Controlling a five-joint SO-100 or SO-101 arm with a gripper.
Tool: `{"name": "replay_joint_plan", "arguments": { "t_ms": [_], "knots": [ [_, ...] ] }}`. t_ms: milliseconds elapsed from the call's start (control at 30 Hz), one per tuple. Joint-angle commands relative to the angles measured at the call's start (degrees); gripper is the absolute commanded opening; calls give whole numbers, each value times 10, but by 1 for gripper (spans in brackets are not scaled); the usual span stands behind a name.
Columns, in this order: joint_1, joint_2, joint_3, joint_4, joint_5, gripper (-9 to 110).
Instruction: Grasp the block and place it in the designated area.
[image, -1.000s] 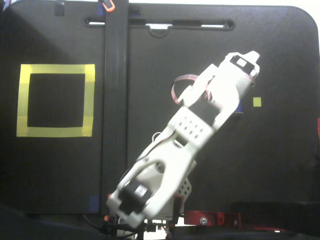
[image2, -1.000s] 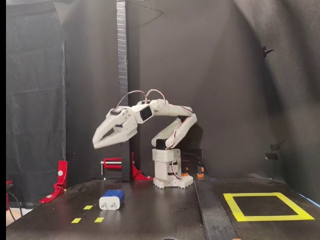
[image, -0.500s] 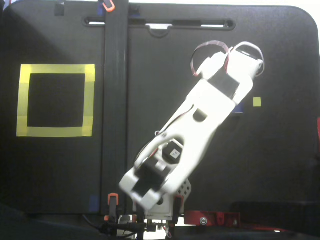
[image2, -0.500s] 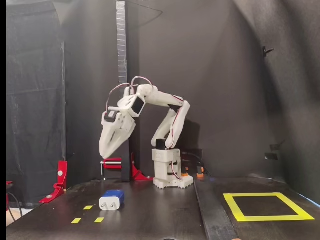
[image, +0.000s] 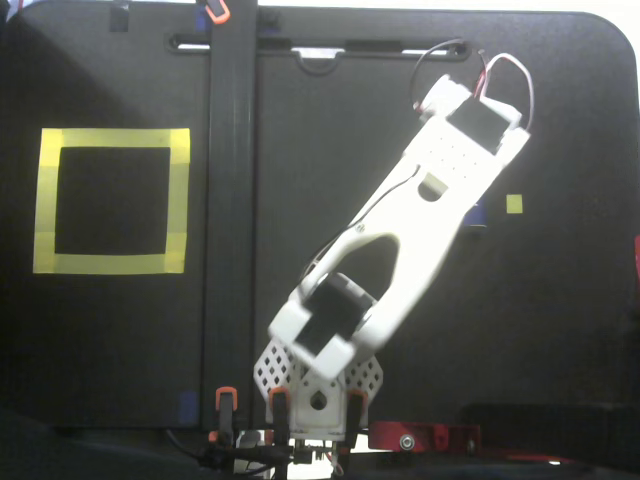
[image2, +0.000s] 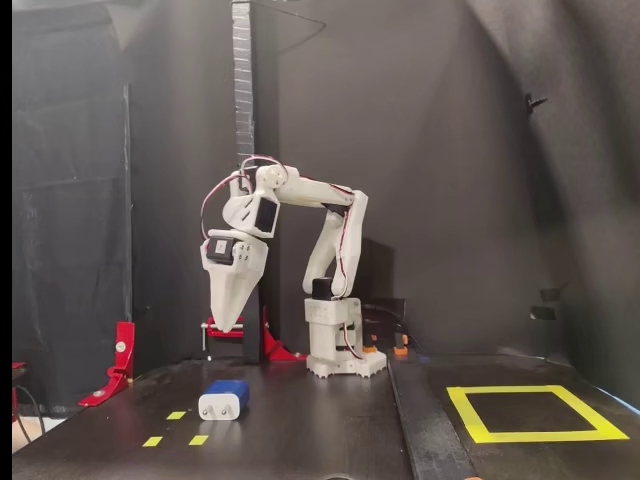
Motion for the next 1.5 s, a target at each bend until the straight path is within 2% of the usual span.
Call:
{"name": "replay_joint_plan", "arguments": {
  "t_ms": [0, 633, 767, 1200, 1467],
  "knots": [
    [11, -17, -46, 29, -4, 0],
    [52, -28, -55, 39, -58, 0],
    [55, -29, -54, 29, -171, 0],
    [54, -39, -53, 0, -668, 0],
    [40, -40, -52, 18, -860, 0]
  ]
}}
